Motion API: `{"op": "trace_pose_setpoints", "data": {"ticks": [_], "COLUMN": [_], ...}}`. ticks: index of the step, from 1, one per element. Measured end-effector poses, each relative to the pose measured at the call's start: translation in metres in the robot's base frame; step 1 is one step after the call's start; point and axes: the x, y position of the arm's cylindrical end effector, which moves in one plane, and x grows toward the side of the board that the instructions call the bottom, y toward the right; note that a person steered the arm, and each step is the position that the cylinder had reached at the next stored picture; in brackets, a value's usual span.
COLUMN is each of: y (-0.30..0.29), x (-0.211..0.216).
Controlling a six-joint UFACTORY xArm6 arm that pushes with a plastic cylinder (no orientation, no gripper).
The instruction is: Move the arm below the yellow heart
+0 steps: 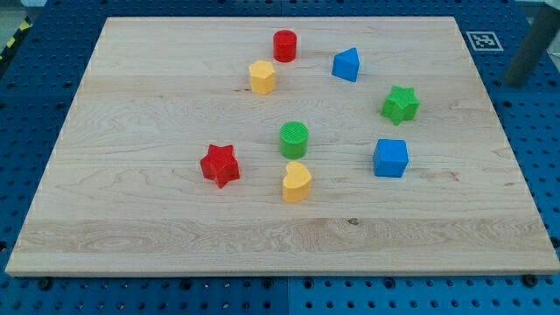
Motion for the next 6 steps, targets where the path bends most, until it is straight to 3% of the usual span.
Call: {"op": "trace_pose_setpoints", "data": {"ticks": [3, 4, 6], "y": [-0.038, -0.083, -0.224], "x": [0.189, 0.226, 0.234]}}
